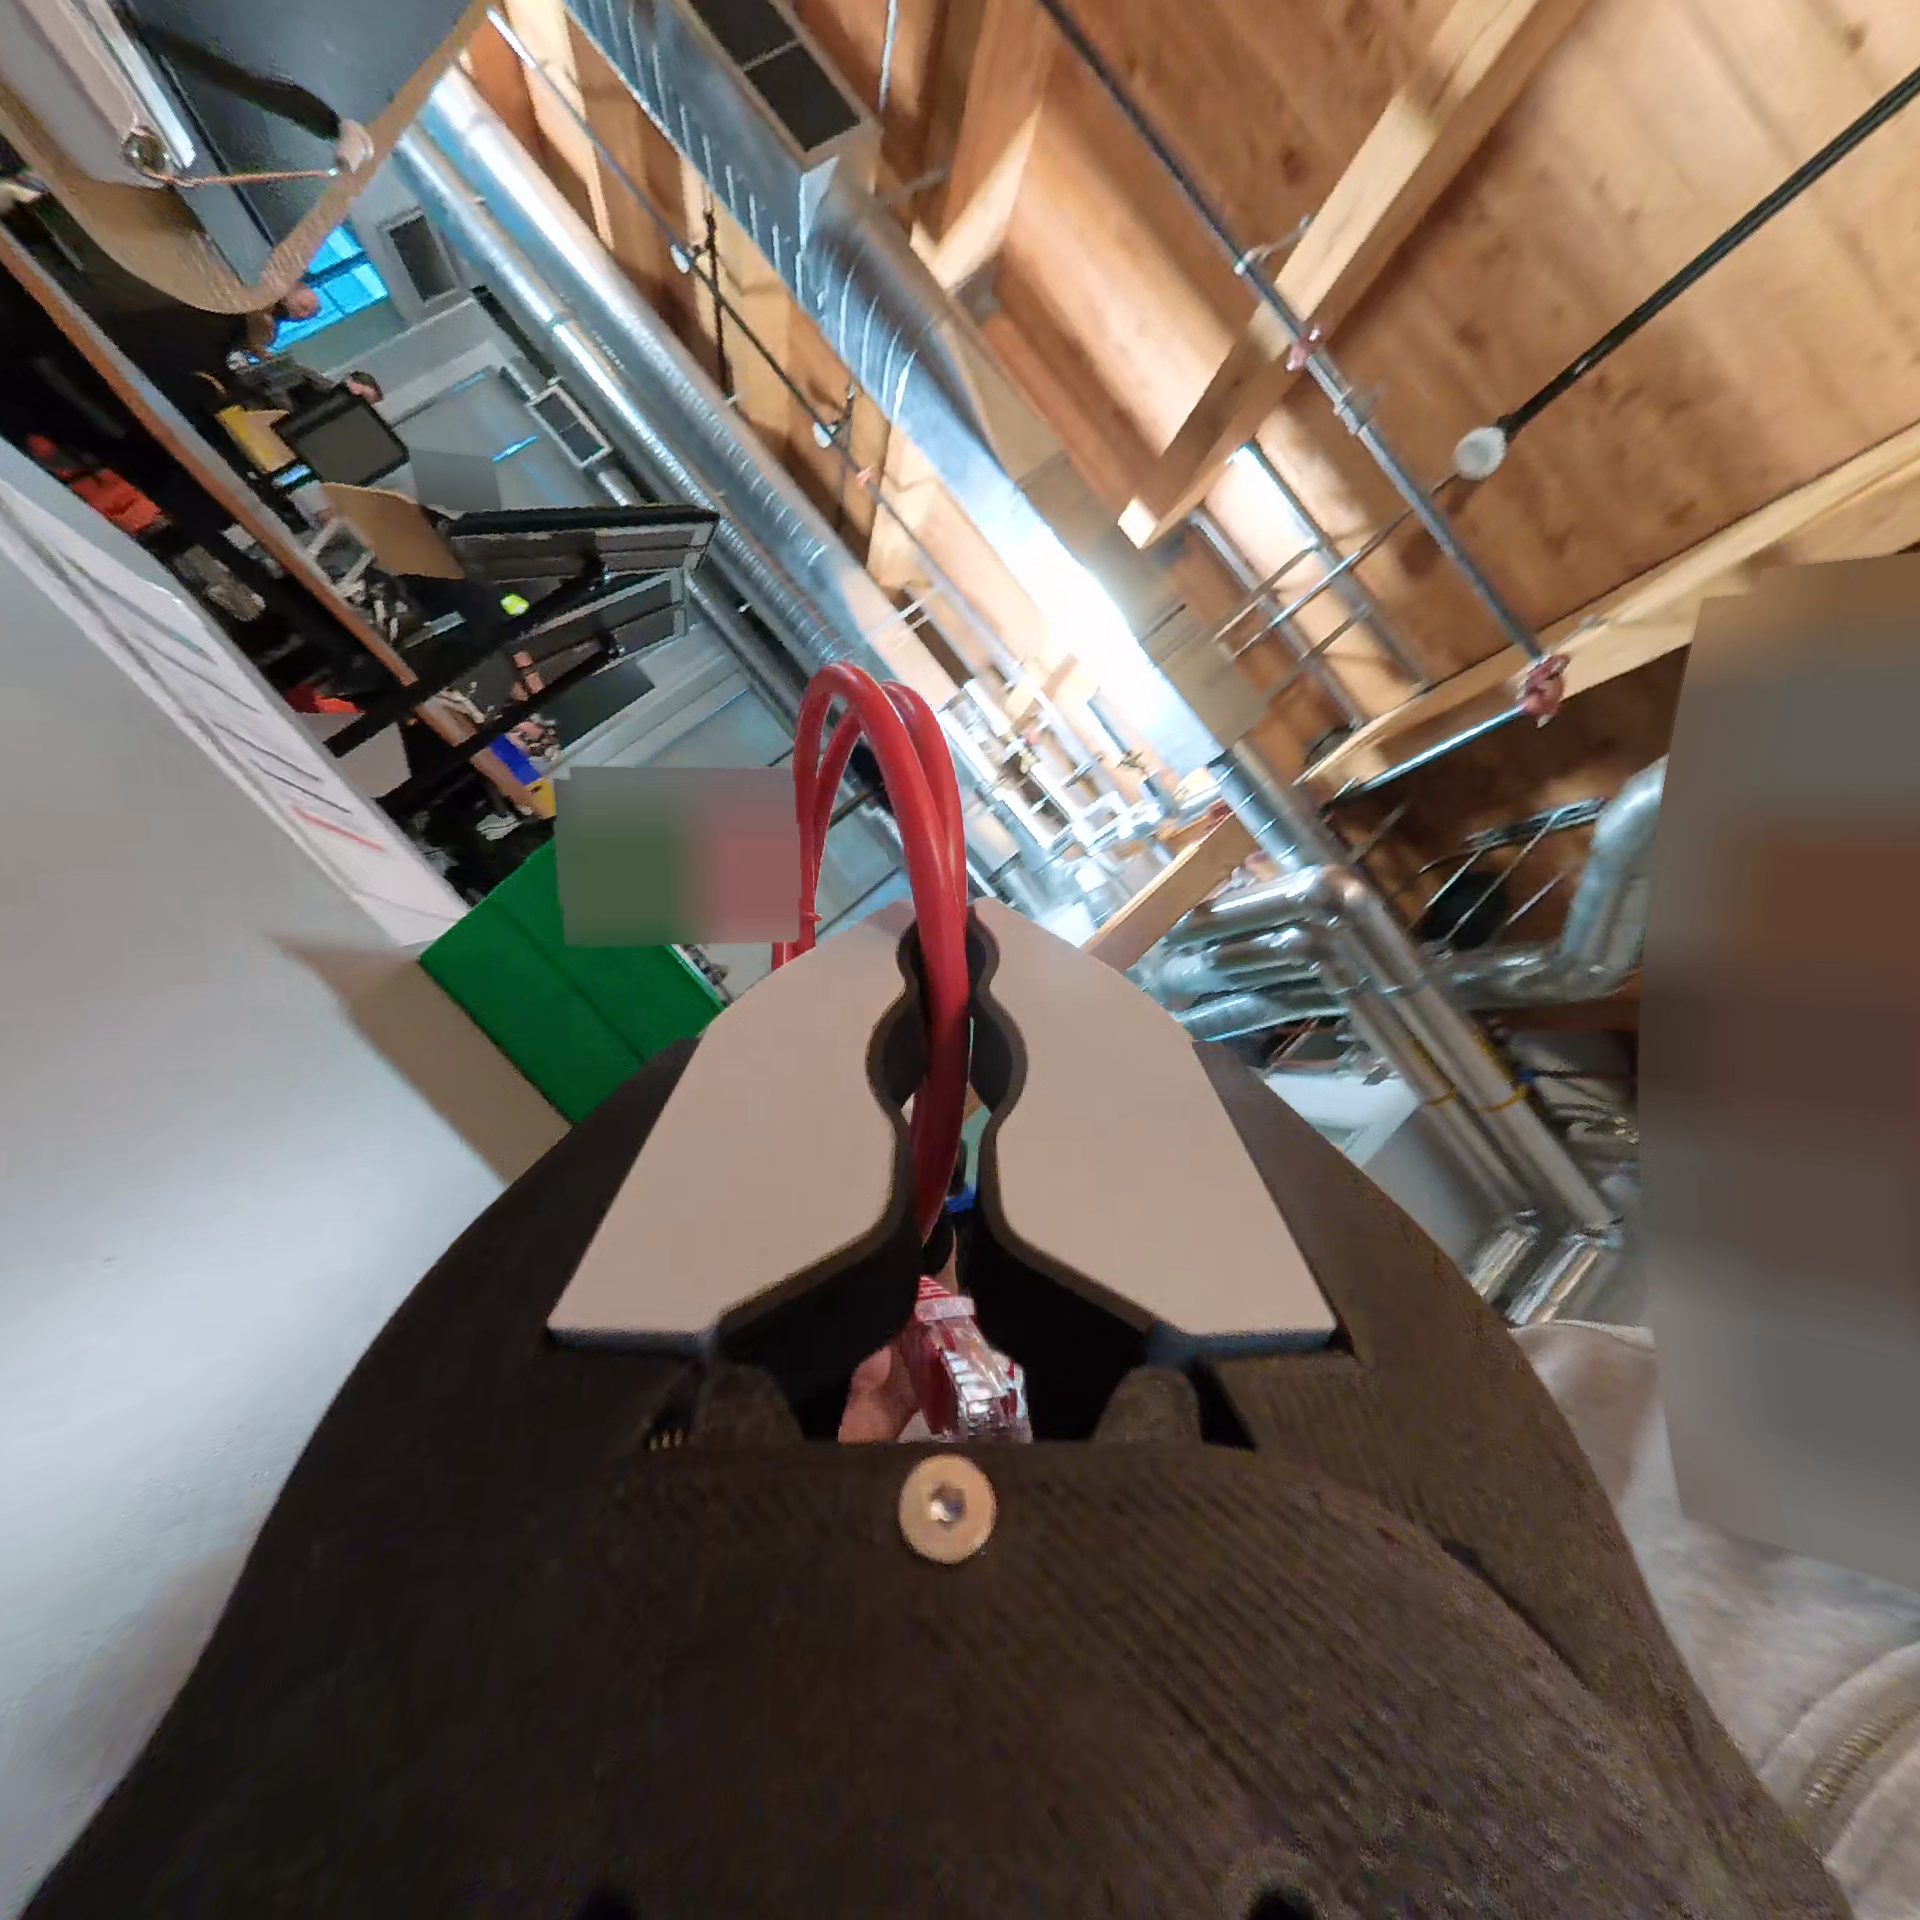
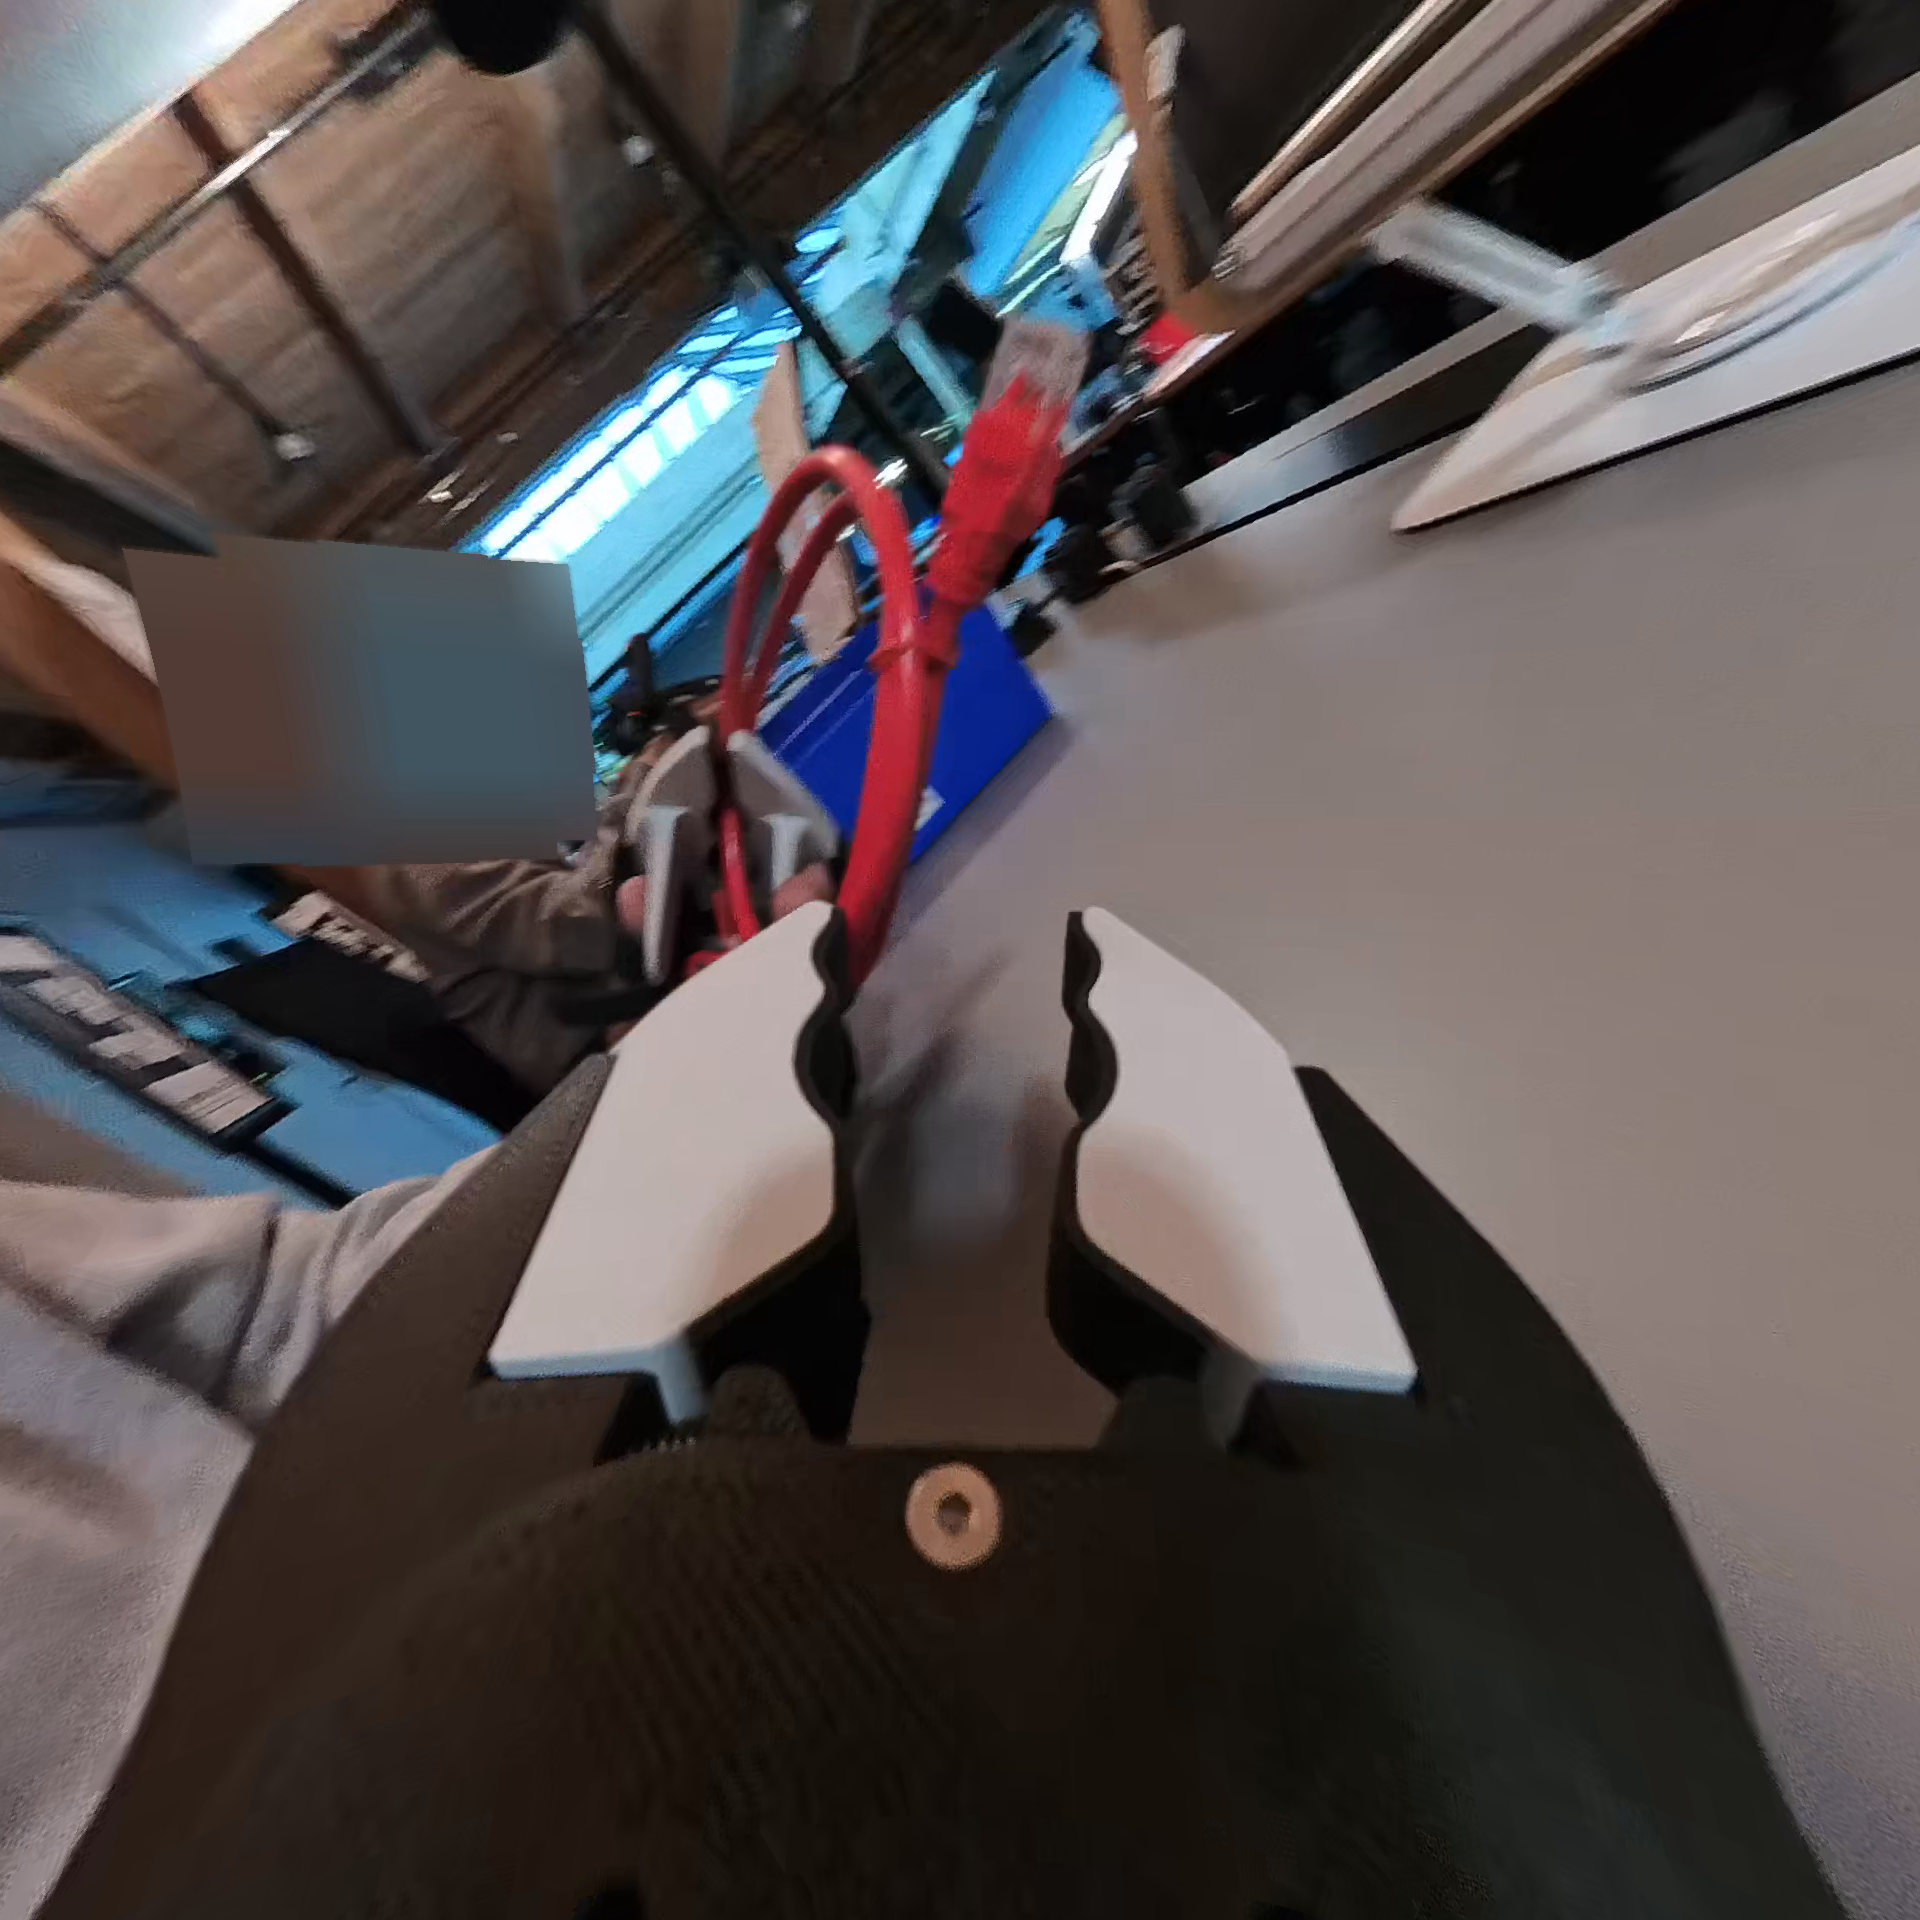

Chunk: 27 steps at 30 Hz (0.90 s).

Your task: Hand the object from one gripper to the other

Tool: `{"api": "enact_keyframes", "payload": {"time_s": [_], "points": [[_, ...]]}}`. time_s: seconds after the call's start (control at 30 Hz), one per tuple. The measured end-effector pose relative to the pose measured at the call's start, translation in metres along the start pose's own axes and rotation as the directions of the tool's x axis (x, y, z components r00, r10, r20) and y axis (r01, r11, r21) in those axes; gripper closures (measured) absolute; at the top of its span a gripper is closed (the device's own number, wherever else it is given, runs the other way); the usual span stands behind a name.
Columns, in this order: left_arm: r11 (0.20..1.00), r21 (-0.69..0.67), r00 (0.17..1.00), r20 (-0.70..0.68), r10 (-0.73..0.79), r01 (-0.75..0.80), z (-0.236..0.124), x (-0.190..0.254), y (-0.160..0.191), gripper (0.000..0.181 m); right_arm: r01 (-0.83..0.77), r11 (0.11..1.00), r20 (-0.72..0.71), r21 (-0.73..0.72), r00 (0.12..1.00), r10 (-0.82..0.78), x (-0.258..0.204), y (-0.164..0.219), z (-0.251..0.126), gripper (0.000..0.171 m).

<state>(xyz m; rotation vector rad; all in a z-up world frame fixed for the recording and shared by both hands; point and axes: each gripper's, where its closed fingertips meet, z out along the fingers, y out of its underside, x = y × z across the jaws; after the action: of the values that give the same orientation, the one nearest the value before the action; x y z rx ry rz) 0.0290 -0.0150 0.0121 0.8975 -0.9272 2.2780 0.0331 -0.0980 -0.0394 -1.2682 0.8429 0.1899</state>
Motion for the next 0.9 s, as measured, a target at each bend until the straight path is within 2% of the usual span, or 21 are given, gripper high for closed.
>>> {"api": "enact_keyframes", "payload": {"time_s": [0.2,0.23,0.3,0.43,0.47,0.57,0.63,0.77,0.9], "points": [[0.997,-0.005,0.993,-0.079,-0.082,0.082,0.001,0.007,0.003,0.179,0.01,0.998,0.147,-0.066,0.989,-0.001,-0.029,0.019,0.012,0.129],[0.996,-0.014,0.992,-0.082,-0.09,0.089,0.002,0.007,0.006,0.18,0.012,0.998,0.162,-0.054,0.987,-0.003,-0.033,0.017,0.012,0.132],[0.995,-0.028,0.992,-0.085,-0.098,0.096,0.004,0.007,0.011,0.179,0.024,1.0,0.183,-0.007,0.983,-0.022,-0.038,0.009,0.009,0.15],[0.995,-0.071,0.996,-0.054,-0.073,0.069,0.007,0.004,0.02,0.177,0.072,0.995,0.185,0.072,0.979,-0.084,-0.042,-0.009,-0.002,0.156],[0.996,-0.076,0.998,-0.027,-0.057,0.055,0.008,0.001,0.022,0.171,0.081,0.992,0.173,0.091,0.98,-0.096,-0.042,-0.014,-0.004,0.157],[0.996,-0.074,0.998,0.026,-0.049,0.051,0.008,-0.008,0.022,0.126,0.096,0.985,0.129,0.143,0.985,-0.115,-0.037,-0.028,-0.012,0.159],[0.996,-0.069,0.997,0.051,-0.052,0.056,0.008,-0.013,0.021,0.11,0.116,0.979,0.081,0.169,0.988,-0.131,-0.034,-0.041,-0.018,0.159],[0.996,-0.063,0.997,0.061,-0.057,0.06,0.007,-0.016,0.019,0.104,0.188,0.953,-0.045,0.236,0.982,-0.182,-0.032,-0.086,-0.043,0.159],[0.995,-0.07,0.996,0.058,-0.068,0.072,0.007,-0.016,0.021,0.105,0.361,0.902,-0.257,0.236,0.918,-0.301,-0.032,-0.149,-0.098,0.159]]}}
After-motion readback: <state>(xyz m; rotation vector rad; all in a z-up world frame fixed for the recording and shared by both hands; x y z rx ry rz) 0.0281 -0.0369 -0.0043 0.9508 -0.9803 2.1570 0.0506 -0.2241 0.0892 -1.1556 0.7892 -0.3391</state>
